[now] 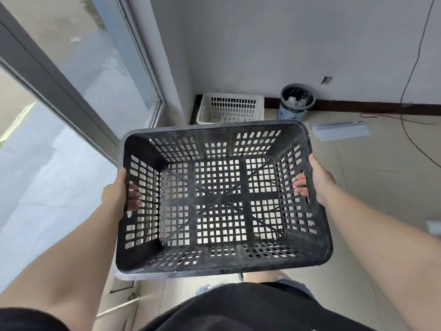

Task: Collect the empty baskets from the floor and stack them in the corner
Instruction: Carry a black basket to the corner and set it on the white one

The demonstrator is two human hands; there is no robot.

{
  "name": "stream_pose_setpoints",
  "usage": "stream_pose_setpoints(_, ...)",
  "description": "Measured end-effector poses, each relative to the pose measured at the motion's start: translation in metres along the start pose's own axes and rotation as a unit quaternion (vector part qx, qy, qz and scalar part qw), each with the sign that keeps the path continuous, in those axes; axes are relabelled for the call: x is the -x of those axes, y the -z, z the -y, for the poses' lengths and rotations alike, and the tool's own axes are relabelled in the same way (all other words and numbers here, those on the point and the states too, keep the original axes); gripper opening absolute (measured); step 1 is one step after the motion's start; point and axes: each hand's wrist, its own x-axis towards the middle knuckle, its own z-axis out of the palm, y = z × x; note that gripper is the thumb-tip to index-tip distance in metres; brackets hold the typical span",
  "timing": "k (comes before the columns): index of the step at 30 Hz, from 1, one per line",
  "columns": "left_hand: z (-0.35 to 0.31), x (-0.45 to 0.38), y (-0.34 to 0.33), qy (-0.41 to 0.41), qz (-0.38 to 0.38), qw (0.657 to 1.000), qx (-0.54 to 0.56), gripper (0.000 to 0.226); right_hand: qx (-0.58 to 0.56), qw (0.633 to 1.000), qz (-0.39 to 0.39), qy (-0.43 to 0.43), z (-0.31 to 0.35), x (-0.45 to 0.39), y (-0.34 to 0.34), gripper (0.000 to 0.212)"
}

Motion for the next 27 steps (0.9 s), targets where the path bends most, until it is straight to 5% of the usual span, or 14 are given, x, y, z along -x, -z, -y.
stream_pose_setpoints(12,-0.127,-0.105,-0.117,-0.002,-0.037,0.999,-0.002,0.058,0.024,0.999,0.022,-0.001,0.158,-0.148,-0.041,0.078)
stream_pose_setpoints(27,-0.287,-0.285,-0.241,0.021,0.014,0.999,-0.033,0.061,0.009,0.999,-0.020,-0.032,0.316,-0.309,-0.123,0.075)
